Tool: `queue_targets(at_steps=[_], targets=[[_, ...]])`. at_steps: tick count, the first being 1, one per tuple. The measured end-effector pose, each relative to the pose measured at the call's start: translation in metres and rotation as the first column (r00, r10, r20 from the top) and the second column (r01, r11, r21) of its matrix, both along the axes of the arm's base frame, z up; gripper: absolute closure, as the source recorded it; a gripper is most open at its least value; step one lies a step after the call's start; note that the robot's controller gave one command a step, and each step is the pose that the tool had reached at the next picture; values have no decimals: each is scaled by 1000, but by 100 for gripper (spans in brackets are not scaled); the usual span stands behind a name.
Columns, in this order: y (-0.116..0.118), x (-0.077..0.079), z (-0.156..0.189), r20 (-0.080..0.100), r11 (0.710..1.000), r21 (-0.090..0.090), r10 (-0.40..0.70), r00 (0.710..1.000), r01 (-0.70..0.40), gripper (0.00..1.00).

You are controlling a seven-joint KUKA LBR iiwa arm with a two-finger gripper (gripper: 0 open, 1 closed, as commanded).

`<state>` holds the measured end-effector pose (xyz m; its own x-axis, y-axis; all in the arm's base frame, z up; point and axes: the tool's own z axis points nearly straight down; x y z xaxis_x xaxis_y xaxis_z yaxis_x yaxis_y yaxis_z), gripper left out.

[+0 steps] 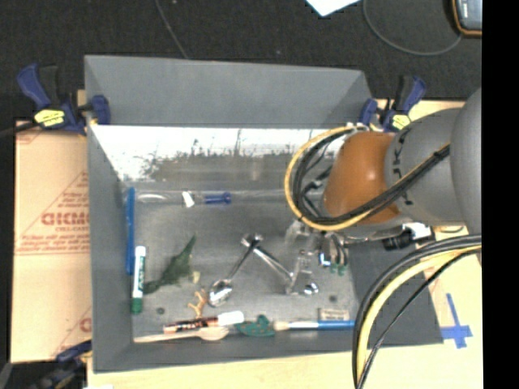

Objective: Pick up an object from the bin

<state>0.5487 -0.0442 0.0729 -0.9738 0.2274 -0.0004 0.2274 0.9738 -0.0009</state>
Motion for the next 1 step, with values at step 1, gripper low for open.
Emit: queue_targets(at_steps=[1], targets=[[7,-19,-2,24,1000,-4,-12,1000,12,0]])
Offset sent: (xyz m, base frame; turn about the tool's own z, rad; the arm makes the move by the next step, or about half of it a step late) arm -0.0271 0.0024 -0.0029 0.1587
